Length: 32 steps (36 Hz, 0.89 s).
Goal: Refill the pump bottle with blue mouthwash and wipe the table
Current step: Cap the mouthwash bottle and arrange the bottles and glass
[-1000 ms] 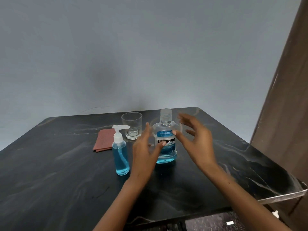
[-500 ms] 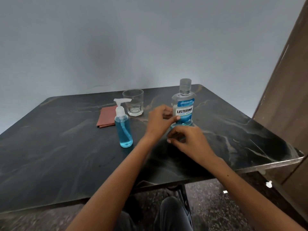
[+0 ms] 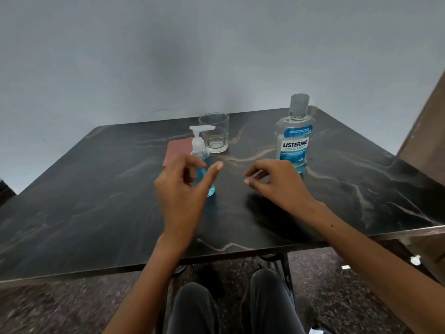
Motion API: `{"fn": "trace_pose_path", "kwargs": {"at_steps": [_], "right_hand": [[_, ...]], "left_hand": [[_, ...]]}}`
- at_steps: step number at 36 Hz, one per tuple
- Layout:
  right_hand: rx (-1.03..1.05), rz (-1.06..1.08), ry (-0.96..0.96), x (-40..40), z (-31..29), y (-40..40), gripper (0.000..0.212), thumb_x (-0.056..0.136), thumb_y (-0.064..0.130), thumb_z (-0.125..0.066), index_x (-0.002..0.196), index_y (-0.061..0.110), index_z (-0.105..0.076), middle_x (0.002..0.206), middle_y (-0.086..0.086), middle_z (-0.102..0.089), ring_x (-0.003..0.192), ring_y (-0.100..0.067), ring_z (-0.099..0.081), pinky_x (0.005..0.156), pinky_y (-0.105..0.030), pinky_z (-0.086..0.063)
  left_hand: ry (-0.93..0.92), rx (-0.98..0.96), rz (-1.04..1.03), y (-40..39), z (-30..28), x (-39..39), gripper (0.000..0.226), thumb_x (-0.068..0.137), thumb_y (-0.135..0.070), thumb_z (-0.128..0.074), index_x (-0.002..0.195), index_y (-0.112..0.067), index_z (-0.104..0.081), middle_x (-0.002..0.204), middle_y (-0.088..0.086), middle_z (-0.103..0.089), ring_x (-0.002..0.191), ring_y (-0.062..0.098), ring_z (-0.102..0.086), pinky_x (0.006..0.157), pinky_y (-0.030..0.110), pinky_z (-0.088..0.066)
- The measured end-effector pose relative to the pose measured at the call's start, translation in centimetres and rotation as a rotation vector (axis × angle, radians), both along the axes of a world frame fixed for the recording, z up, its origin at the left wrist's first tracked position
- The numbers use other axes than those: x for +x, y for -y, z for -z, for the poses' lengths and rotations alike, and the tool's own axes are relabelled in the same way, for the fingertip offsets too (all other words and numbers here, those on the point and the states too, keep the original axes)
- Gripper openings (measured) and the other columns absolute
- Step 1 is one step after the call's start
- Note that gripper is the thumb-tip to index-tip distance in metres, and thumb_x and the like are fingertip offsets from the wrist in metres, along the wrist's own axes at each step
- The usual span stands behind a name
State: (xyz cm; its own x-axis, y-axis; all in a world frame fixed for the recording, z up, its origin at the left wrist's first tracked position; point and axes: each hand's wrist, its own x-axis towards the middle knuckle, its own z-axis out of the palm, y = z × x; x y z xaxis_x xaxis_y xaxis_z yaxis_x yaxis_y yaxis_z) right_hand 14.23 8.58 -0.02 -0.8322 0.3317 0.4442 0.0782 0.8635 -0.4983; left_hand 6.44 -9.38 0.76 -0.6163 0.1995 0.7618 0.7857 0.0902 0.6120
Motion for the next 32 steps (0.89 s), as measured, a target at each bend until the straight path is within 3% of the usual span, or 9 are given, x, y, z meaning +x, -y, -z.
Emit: {"fn": "trace_pose_path", "kwargs": {"at_steps": [3,7,10,14,19,23,26,32], "right_hand": [[-0.005,0.022,-0.014,-1.6,-0.1,0.5,0.019,0.078,0.031,-0.072,0.093,0.02,-0.068,0.093,0.004,-0.071,0.08,-0.006,-0.066,0.078,-0.031,-0.054],[-0.03,0.069,-0.025,-4.3,0.1,0.6,0.031,0.079,0.034,-0.071,0.105,0.02,-0.064,0.105,0.003,-0.068,0.087,-0.01,-0.064,0.077,-0.029,-0.052],[-0.082,0.114,-0.055,-6.6,0.3,0.3,0.042,0.079,0.034,-0.072,0.114,0.016,-0.058,0.114,-0.003,-0.064,0.096,-0.017,-0.062,0.081,-0.035,-0.053],[-0.14,0.176,-0.078,-9.9,0.5,-0.2,0.058,0.077,0.036,-0.073,0.123,0.01,-0.048,0.122,-0.011,-0.057,0.106,-0.026,-0.058,0.088,-0.038,-0.05],[-0.249,0.228,-0.118,-13.7,0.8,-0.7,0.079,0.072,0.039,-0.077,0.13,0.005,-0.036,0.13,-0.015,-0.05,0.114,-0.03,-0.054,0.087,-0.032,-0.042],[-0.304,0.235,-0.133,-16.0,1.2,-0.8,0.095,0.064,0.041,-0.082,0.133,0.007,-0.028,0.134,-0.016,-0.045,0.118,-0.032,-0.05,0.092,-0.037,-0.043],[-0.338,0.266,-0.143,-17.2,1.4,-0.8,0.101,0.063,0.042,-0.083,0.136,0.009,-0.022,0.134,-0.016,-0.046,0.119,-0.034,-0.05,0.093,-0.04,-0.043],[-0.39,0.286,-0.2,-18.8,1.3,-1.0,0.101,0.064,0.042,-0.083,0.138,0.011,-0.021,0.134,-0.014,-0.051,0.121,-0.031,-0.051,0.094,-0.038,-0.043]], "left_hand": [[0.094,-0.039,-0.118,1.2,0.5,-1.8,0.049,0.067,-0.048,-0.077,0.098,-0.019,-0.051,0.088,-0.006,-0.054,0.075,0.008,-0.05,0.064,0.015,-0.041],[0.242,-0.283,-0.022,1.0,1.3,-3.4,0.078,0.059,-0.052,-0.077,0.121,-0.021,-0.041,0.114,-0.005,-0.056,0.095,0.011,-0.054,0.079,0.025,-0.046],[0.229,-0.374,0.042,0.4,1.6,-4.2,0.071,0.067,-0.041,-0.078,0.123,-0.018,-0.041,0.119,0.0,-0.06,0.098,0.013,-0.057,0.079,0.02,-0.046],[0.183,-0.363,0.065,0.2,1.9,-4.8,0.05,0.074,-0.031,-0.075,0.112,-0.019,-0.045,0.11,0.0,-0.064,0.09,0.008,-0.058,0.068,0.008,-0.043],[0.171,-0.332,-0.017,0.8,2.3,-5.7,0.047,0.076,-0.027,-0.075,0.111,-0.021,-0.043,0.108,-0.001,-0.064,0.084,0.007,-0.057,0.066,0.012,-0.041],[0.18,-0.342,-0.049,1.0,2.6,-6.2,0.051,0.077,-0.029,-0.074,0.116,-0.019,-0.043,0.113,0.001,-0.063,0.087,0.006,-0.057,0.07,0.011,-0.042],[0.178,-0.349,-0.069,0.9,2.7,-6.2,0.053,0.077,-0.033,-0.073,0.117,-0.019,-0.043,0.115,0.003,-0.063,0.089,0.008,-0.057,0.074,0.019,-0.046],[0.184,-0.35,-0.075,1.0,2.8,-6.2,0.053,0.076,-0.034,-0.073,0.118,-0.021,-0.043,0.115,0.0,-0.062,0.088,0.004,-0.055,0.075,0.019,-0.047]]}}
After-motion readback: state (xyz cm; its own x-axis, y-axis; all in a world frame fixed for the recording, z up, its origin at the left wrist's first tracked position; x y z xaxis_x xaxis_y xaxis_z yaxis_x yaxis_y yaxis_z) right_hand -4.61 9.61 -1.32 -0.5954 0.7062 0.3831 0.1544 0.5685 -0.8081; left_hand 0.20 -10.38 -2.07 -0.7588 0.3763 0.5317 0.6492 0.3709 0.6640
